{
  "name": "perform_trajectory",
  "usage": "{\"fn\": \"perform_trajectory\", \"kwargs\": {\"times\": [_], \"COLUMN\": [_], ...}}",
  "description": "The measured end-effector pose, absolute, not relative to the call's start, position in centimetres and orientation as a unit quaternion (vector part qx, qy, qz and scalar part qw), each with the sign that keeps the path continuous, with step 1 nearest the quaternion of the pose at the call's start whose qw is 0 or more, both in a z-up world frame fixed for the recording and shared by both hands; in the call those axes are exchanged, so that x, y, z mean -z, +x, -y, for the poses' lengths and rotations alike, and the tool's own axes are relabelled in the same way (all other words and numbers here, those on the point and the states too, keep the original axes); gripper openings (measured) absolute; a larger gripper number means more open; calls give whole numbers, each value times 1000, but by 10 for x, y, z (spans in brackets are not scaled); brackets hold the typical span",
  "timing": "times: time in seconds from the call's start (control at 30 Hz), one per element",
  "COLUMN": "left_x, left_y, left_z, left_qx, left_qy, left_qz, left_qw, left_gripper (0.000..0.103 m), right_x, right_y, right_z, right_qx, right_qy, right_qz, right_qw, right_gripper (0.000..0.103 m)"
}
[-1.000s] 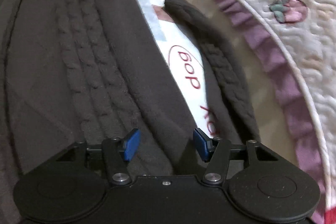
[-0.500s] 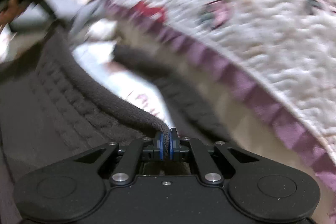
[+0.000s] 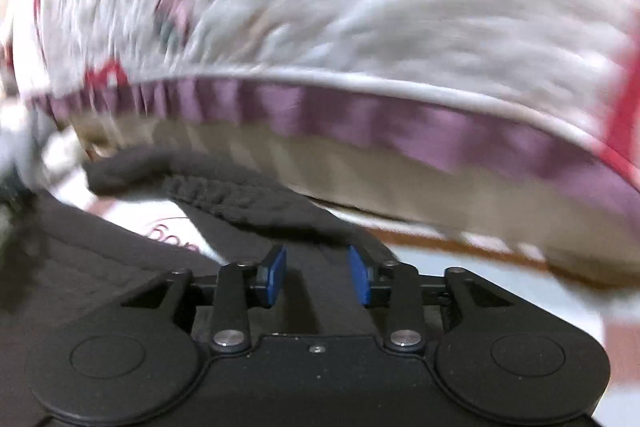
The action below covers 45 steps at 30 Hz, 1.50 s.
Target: Fold clothes
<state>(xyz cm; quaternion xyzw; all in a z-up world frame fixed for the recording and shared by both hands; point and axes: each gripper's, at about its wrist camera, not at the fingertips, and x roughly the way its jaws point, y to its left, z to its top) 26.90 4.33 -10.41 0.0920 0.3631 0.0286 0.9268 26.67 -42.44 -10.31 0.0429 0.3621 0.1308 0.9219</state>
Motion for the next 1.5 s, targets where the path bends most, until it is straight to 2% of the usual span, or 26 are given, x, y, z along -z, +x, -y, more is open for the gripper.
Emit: {"fn": "perform_trajectory", "kwargs": {"times": [0.07,0.2,0.3,0.5,0.57,0.7,0.87,0.97,1.0,1.03,1.07,1.17,1.23,1.27,1.3,1.33,1.37,1.5], "left_x": [97,88,92,106,109,112,107,94,91,92,92,99,105,108,113,118,122,124], "left_y": [252,233,223,196,186,167,165,171,173,173,174,179,181,181,181,179,176,163], "left_z": [-32,-17,13,92,117,160,195,205,207,209,211,215,220,222,224,228,232,234], "left_qx": [0,68,111,207,237,286,301,313,316,314,312,312,317,320,326,330,333,344], "left_qy": [122,38,11,28,42,73,127,110,104,104,105,101,97,96,98,102,109,112], "left_qz": [-355,-394,-416,-456,-464,-470,-460,-452,-451,-451,-451,-461,-473,-482,-494,-505,-512,-512], "left_qw": [927,916,902,865,852,832,826,828,828,829,830,825,816,810,800,791,784,779], "left_gripper": [36,41,41,41,41,41,41,41,41,41,41,41,41,41,41,41,41,41], "right_x": [99,94,105,140,144,142,152,157,158,159,158,132,121,128,135,145,153,141], "right_y": [224,166,117,66,70,99,166,180,182,180,178,175,182,189,196,199,198,181], "right_z": [465,543,585,642,642,624,602,580,573,568,565,575,586,587,587,587,587,601], "right_qx": [-120,-102,-82,-53,-61,-46,-58,-82,-90,-118,-159,-109,-86,-86,-86,-80,-65,-36], "right_qy": [62,102,151,385,416,352,214,145,123,100,92,68,45,36,27,28,32,74], "right_qz": [-374,-421,-440,-444,-437,-416,-428,-412,-401,-384,-353,-273,-265,-291,-317,-345,-356,-371], "right_qw": [918,895,881,807,795,837,876,896,903,910,917,953,959,952,944,935,932,925], "right_gripper": [52,53,55,60,62,64,64,70,59,33,13,12,12,14,20,22,36,42]}}
